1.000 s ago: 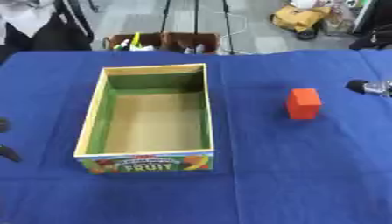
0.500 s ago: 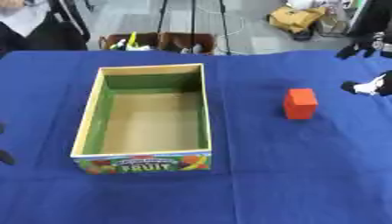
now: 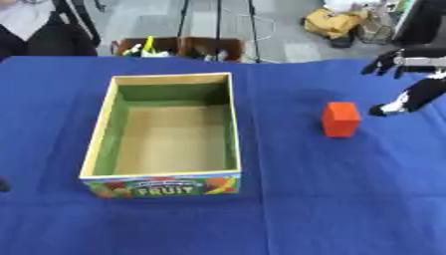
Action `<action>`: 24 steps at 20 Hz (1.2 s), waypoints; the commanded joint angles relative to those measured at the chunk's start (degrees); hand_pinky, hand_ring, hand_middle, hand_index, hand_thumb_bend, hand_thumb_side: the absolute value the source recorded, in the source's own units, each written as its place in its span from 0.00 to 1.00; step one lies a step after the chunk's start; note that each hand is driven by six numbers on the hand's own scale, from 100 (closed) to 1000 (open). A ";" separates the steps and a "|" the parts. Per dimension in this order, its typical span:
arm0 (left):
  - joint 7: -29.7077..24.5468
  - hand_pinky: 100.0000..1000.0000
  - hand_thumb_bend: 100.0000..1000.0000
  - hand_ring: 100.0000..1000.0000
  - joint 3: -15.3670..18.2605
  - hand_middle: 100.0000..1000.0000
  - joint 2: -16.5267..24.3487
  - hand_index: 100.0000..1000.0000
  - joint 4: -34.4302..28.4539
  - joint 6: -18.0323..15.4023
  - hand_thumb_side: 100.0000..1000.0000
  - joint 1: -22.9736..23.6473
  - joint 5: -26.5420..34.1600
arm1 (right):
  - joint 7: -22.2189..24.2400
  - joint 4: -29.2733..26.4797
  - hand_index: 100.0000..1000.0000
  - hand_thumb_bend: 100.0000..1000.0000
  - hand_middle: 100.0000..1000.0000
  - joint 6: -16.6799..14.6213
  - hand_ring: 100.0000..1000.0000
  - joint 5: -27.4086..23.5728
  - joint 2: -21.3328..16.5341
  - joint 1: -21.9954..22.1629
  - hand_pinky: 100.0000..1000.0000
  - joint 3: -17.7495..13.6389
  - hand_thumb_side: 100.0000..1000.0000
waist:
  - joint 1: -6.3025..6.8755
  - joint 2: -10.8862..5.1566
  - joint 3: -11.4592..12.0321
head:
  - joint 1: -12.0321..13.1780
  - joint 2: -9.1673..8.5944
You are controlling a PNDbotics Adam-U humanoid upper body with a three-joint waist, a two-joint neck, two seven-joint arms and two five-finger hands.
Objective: Pick up objects on the table and place them in the box.
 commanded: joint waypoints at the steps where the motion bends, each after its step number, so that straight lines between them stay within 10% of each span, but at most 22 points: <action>1: -0.28 0.19 0.00 0.63 -0.09 0.50 1.24 0.41 -1.15 -0.07 0.84 -0.40 -0.07 | 1.03 0.59 0.96 0.57 0.90 -1.54 0.86 3.38 -0.78 -1.89 0.73 0.31 0.43 | -0.18 -0.90 0.23 | -0.41 -0.93; 24: -0.67 0.19 0.00 0.63 -0.32 0.50 1.02 0.41 -1.15 -0.30 0.84 -1.29 -0.04 | -2.70 6.80 0.91 0.45 0.83 -5.34 0.82 11.24 2.96 -4.12 0.67 2.40 0.45 | -0.39 1.19 1.82 | -2.80 -2.44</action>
